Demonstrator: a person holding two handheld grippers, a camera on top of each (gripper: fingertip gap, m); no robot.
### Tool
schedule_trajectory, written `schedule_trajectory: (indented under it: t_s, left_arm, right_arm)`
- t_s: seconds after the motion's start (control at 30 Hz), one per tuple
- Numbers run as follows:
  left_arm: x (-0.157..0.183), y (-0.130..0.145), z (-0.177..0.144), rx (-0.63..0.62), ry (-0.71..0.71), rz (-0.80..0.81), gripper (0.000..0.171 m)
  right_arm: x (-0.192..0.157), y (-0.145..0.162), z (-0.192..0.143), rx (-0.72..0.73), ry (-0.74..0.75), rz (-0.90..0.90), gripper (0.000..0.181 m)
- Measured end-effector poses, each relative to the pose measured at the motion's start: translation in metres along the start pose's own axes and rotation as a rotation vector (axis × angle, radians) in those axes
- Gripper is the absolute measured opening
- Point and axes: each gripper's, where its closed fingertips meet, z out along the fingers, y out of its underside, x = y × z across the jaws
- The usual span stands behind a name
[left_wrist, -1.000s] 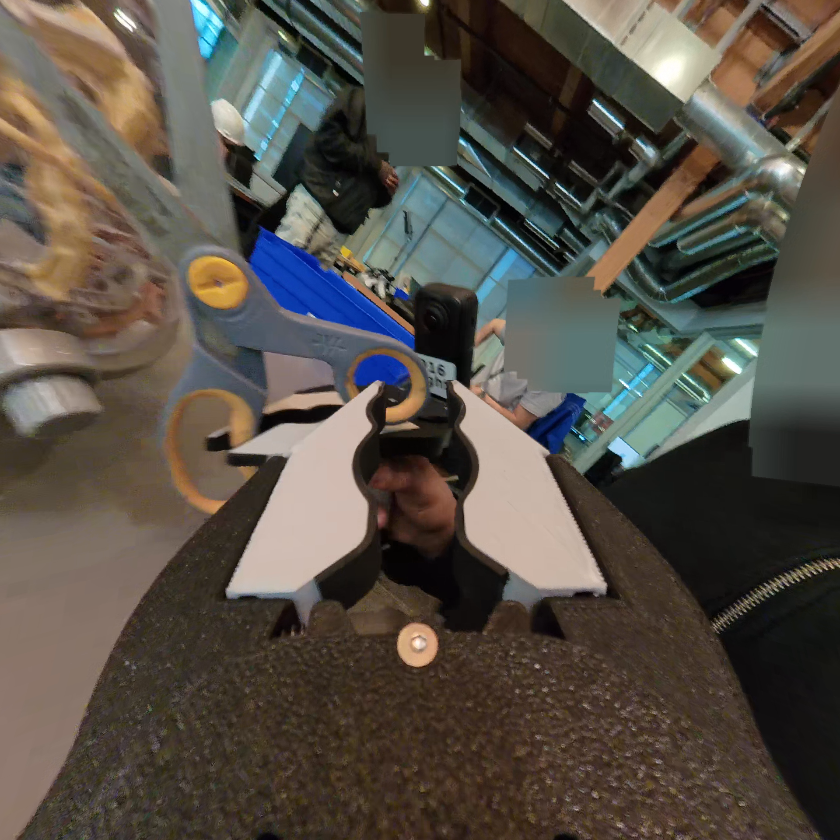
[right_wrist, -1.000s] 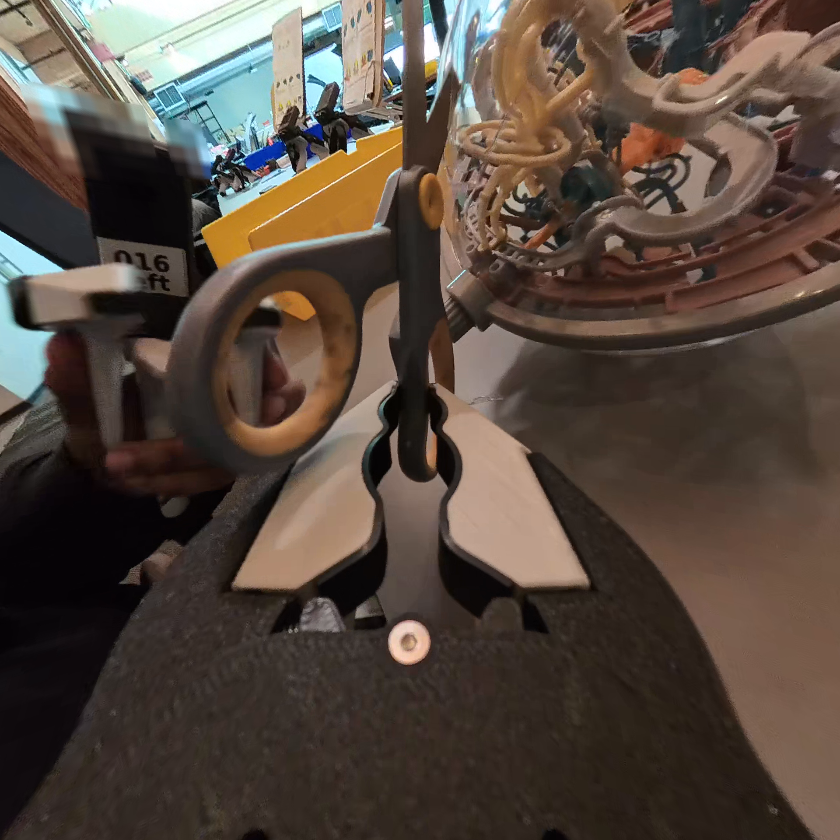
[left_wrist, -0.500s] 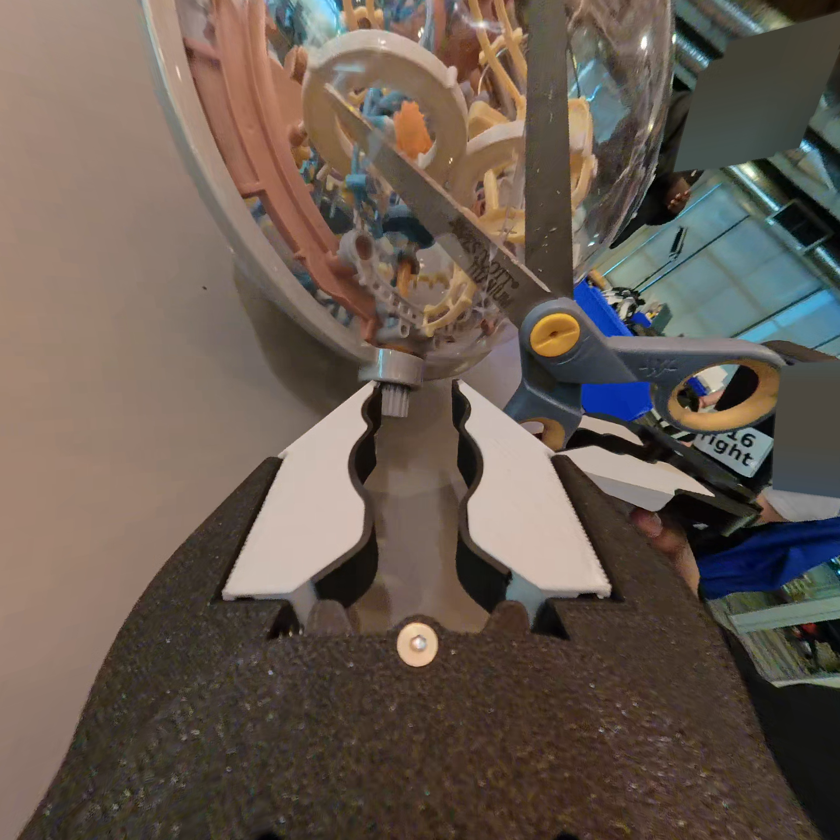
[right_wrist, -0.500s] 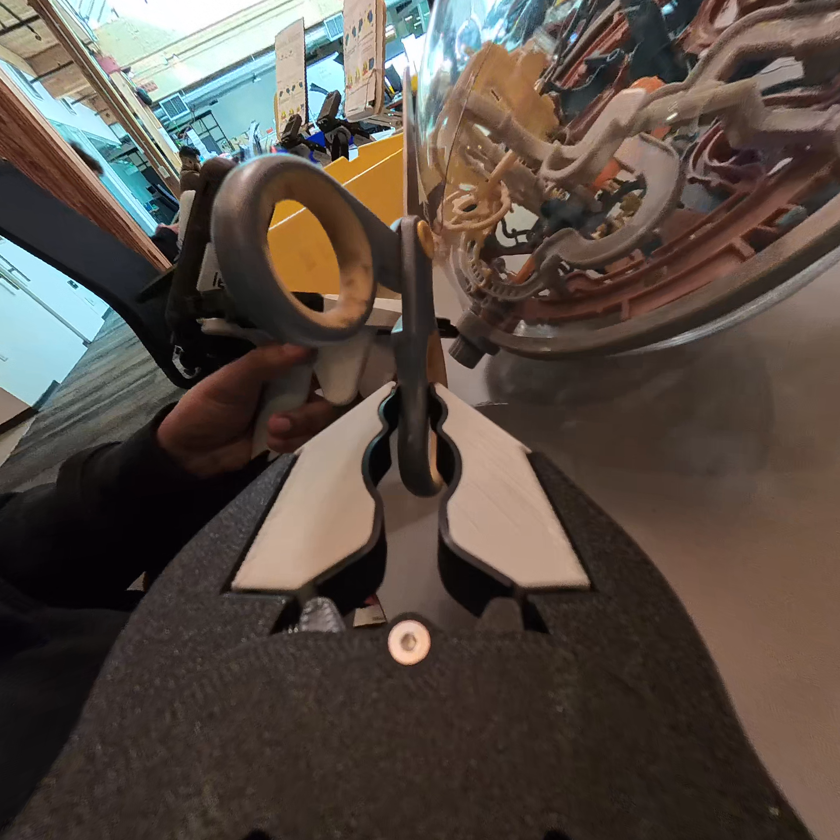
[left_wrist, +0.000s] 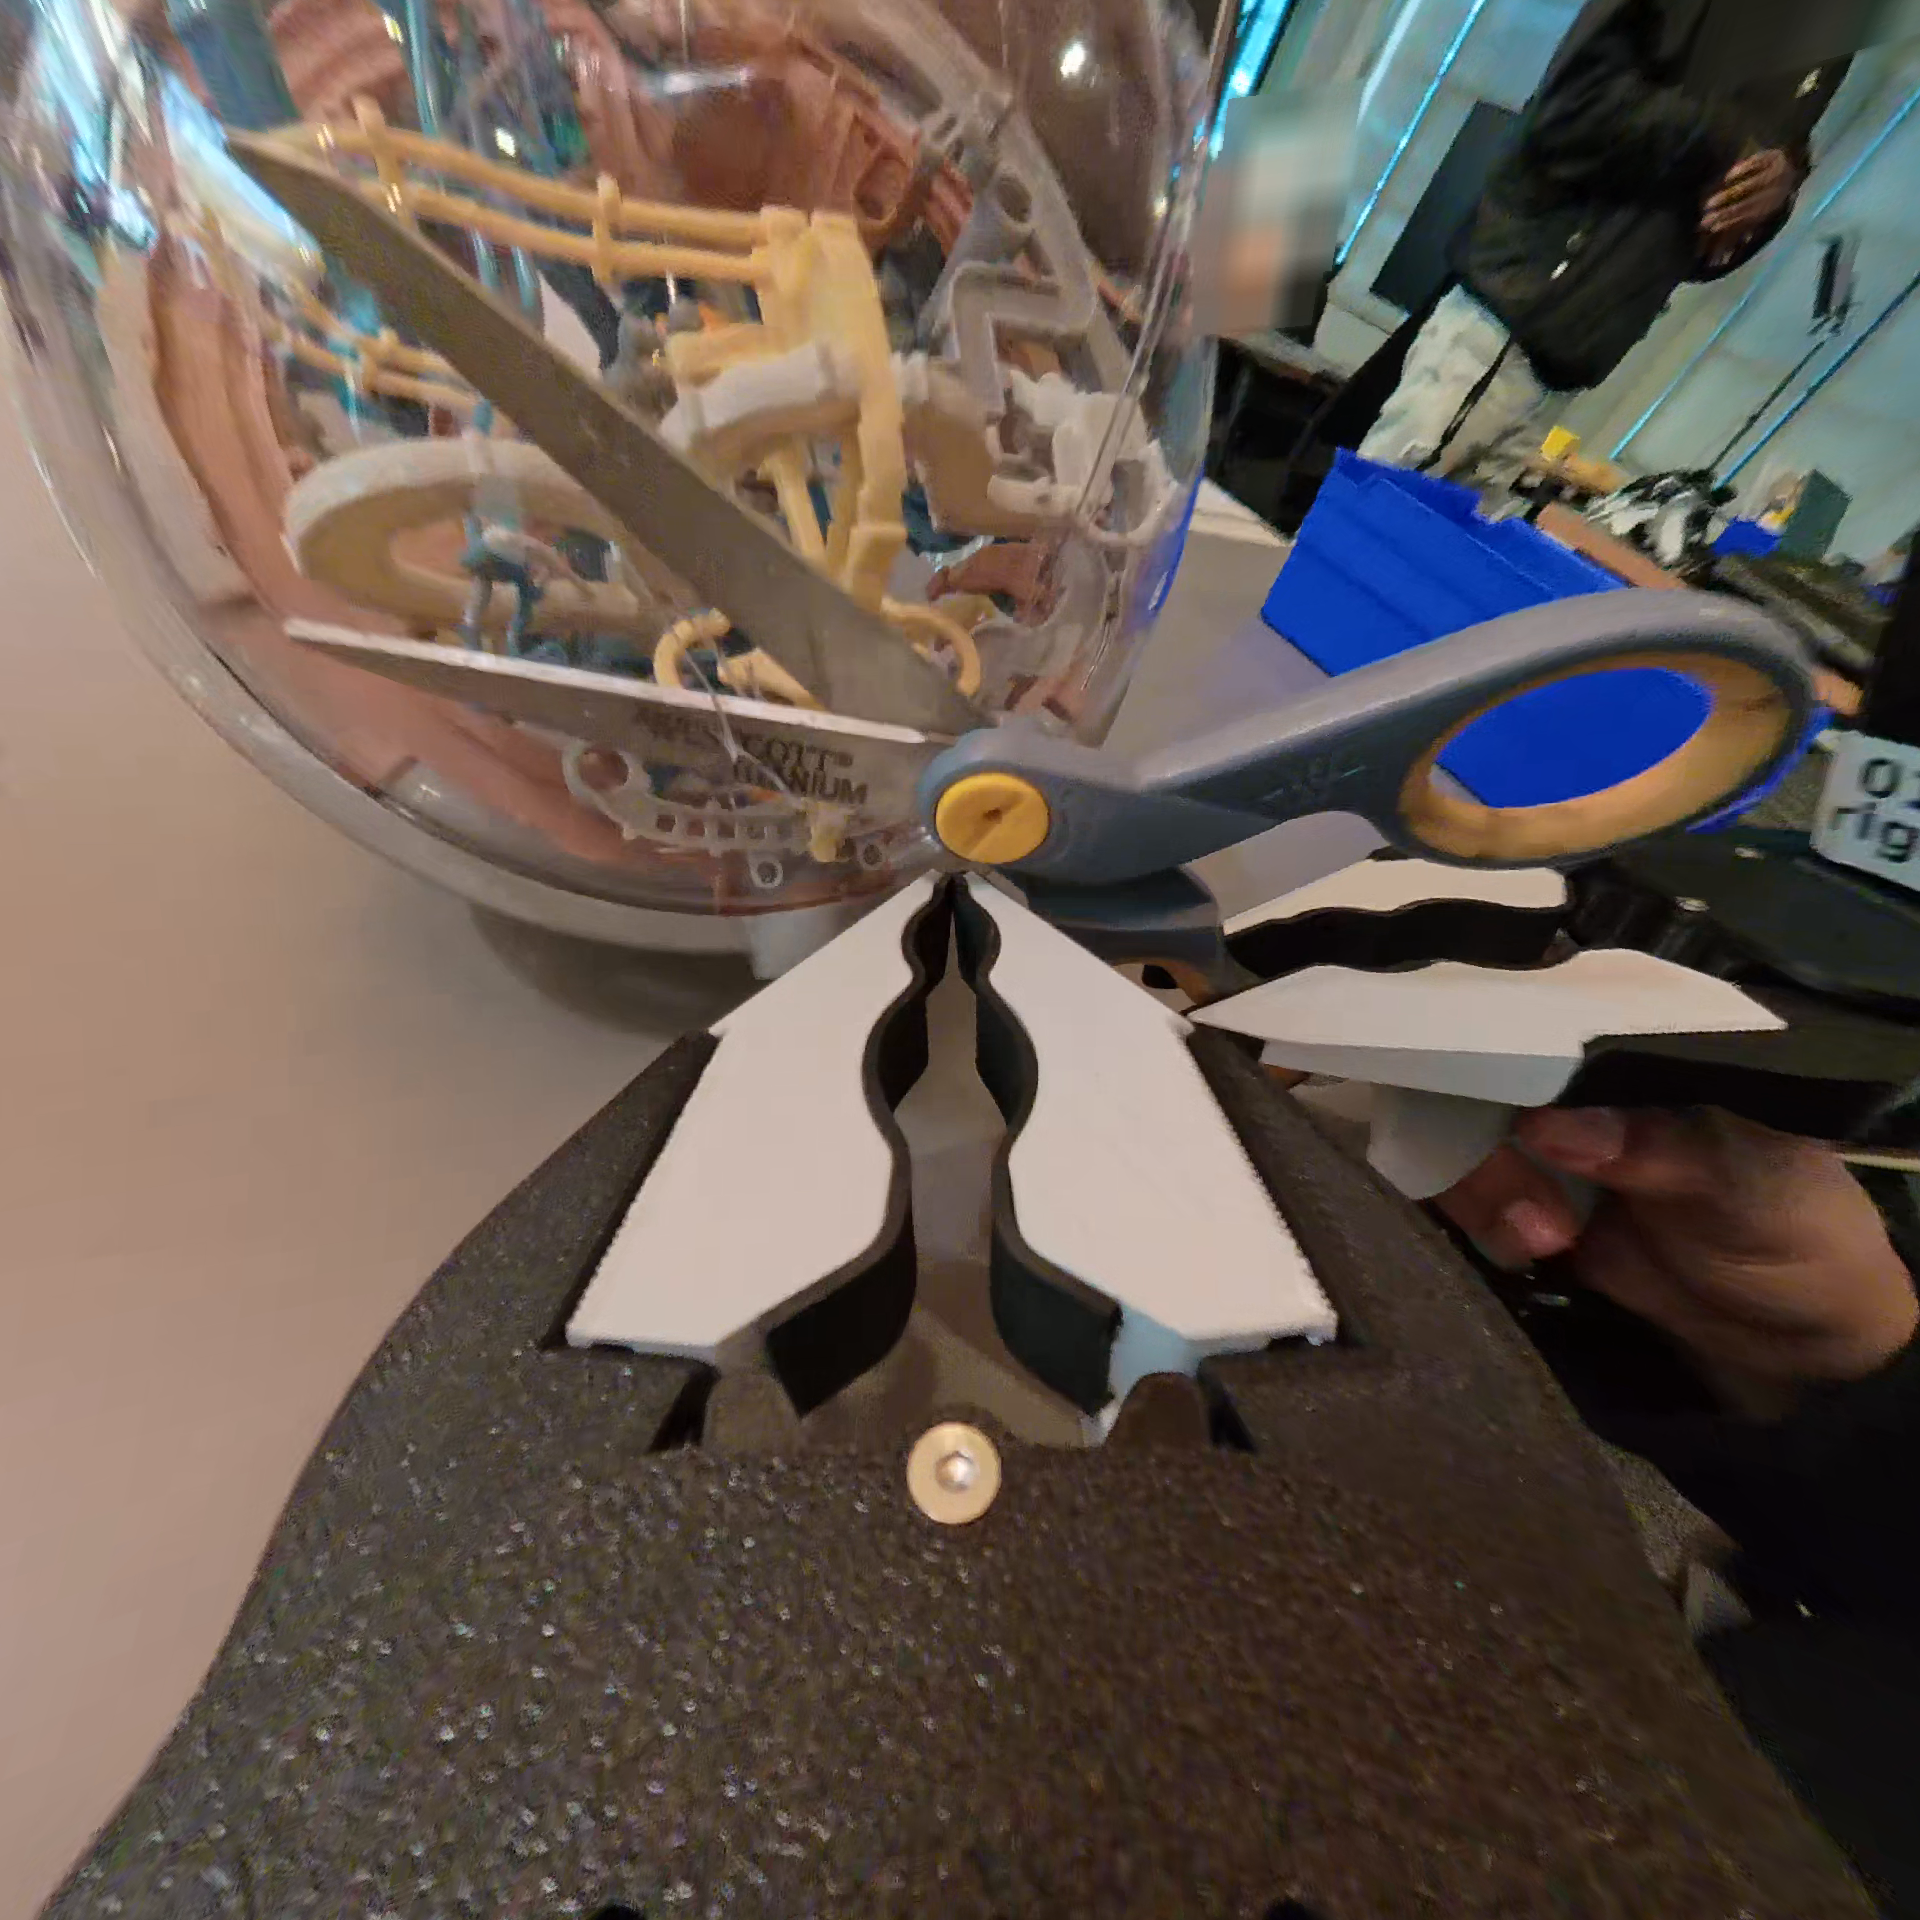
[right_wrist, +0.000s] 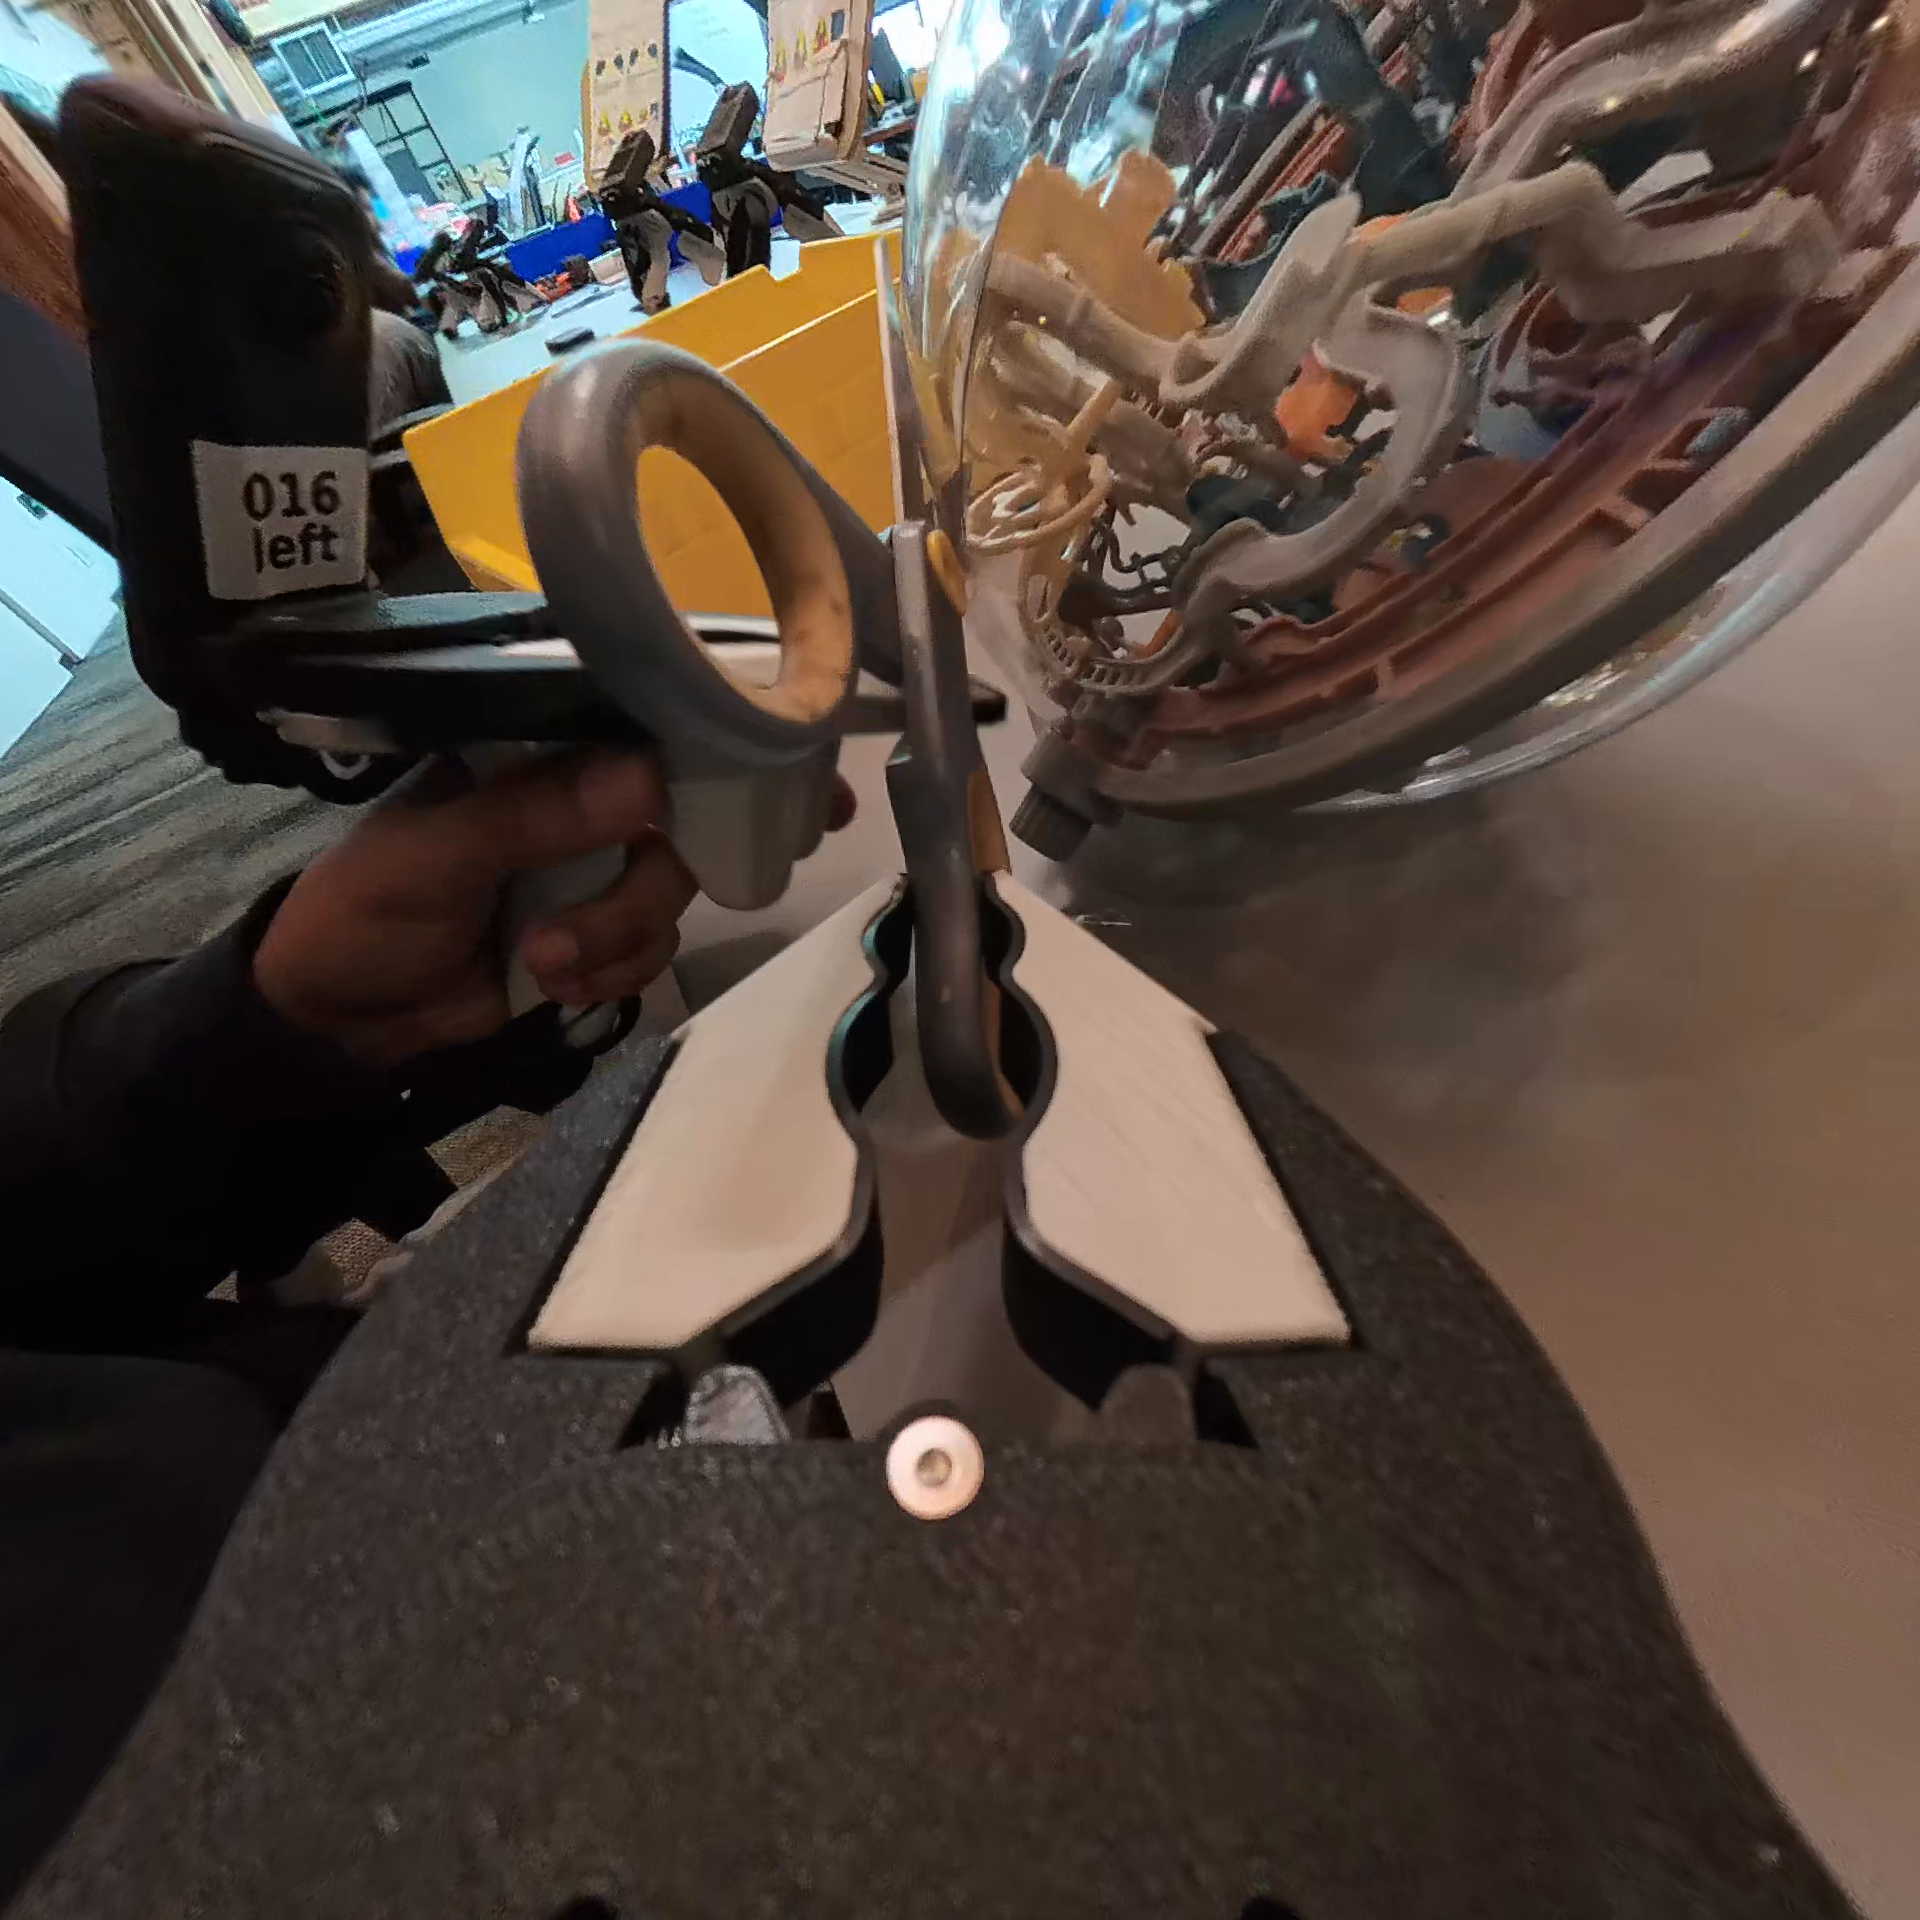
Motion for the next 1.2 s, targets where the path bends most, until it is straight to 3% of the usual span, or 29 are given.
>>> schedule_trajectory:
  t_s: [0.13,0.33,0.47,0.5,0.53,0.67,0.77,0.97,1.2]
  left_arm:
    - [-0.009,-0.018,-0.020,0.114,0.036,-0.066,0.000]
    - [-0.073,-0.062,-0.054,0.319,-0.098,-0.186,0.001]
    - [-0.113,-0.079,-0.044,0.307,-0.171,-0.194,0.004]
    - [-0.116,-0.077,-0.034,0.263,-0.143,-0.209,0.014]
    - [-0.114,-0.073,-0.023,0.212,-0.094,-0.238,0.031]
    - [-0.093,-0.074,-0.011,0.197,0.156,-0.382,0.053]
    - [-0.091,-0.067,-0.006,0.208,0.166,-0.373,0.054]
    - [-0.080,-0.052,0.019,0.092,0.198,-0.385,0.055]
    - [-0.055,-0.057,0.053,0.031,0.369,-0.442,0.054]
  right_arm:
    - [0.001,0.000,0.000,-0.001,0.004,0.002,0.011]
    - [0.000,0.003,0.001,-0.009,0.015,-0.016,0.011]
    - [-0.001,0.006,-0.001,-0.013,0.013,-0.010,0.011]
    - [0.000,0.007,-0.002,-0.007,0.012,-0.001,0.011]
    - [0.000,0.007,-0.004,0.000,0.008,0.014,0.011]
    - [0.012,0.008,-0.015,0.034,0.031,0.077,0.010]
    - [0.017,0.004,-0.024,0.065,0.010,0.134,0.010]
    - [0.032,0.003,-0.041,0.088,0.044,0.166,0.011]
    - [0.036,0.005,-0.042,0.082,0.067,0.162,0.010]
